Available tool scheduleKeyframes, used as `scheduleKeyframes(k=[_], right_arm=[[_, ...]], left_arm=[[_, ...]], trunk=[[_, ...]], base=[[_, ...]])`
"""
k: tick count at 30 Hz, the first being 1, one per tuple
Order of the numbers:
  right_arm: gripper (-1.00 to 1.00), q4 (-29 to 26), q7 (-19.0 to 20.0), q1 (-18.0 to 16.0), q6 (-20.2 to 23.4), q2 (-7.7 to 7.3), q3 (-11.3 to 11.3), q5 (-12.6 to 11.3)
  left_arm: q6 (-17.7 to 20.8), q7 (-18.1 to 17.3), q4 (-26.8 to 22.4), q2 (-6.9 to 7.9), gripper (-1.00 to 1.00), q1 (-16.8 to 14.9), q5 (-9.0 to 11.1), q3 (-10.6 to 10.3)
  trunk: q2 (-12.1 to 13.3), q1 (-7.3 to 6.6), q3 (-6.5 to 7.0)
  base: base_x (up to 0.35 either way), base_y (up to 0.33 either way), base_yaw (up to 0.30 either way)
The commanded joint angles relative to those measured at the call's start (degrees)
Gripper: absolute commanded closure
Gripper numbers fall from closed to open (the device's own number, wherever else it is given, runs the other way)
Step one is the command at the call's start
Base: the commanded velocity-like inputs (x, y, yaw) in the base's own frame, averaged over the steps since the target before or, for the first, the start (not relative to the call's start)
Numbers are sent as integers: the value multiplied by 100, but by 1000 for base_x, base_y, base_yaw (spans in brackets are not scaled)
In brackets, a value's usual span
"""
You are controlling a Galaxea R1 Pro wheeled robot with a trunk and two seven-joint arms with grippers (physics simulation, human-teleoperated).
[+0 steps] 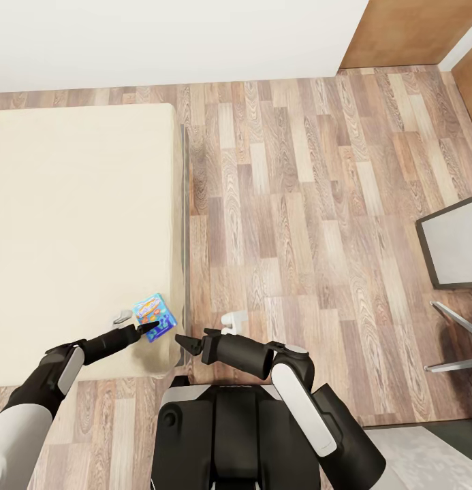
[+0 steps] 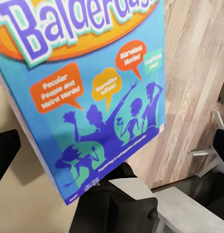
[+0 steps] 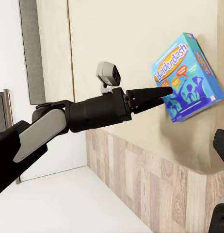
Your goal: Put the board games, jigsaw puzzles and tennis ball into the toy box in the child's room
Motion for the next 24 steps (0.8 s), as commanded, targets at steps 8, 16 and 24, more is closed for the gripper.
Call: scheduleKeyframes(k=[8, 16, 24], right_arm=[[-100, -2, 16, -2, 26, 9, -6, 6], [-100, -2, 16, -2, 26, 10, -6, 6], [-100, -2, 16, -2, 26, 10, -6, 6]], left_arm=[[43, -22, 1, -1, -100, -2, 30, 6], [43, -23, 1, -1, -100, -2, 30, 4], [43, -30, 1, -2, -100, -2, 30, 2]], trunk=[[-9, 3, -5], [-9, 3, -5], [-9, 3, -5]], base=[[0, 0, 0], [0, 0, 0], [0, 0, 0]])
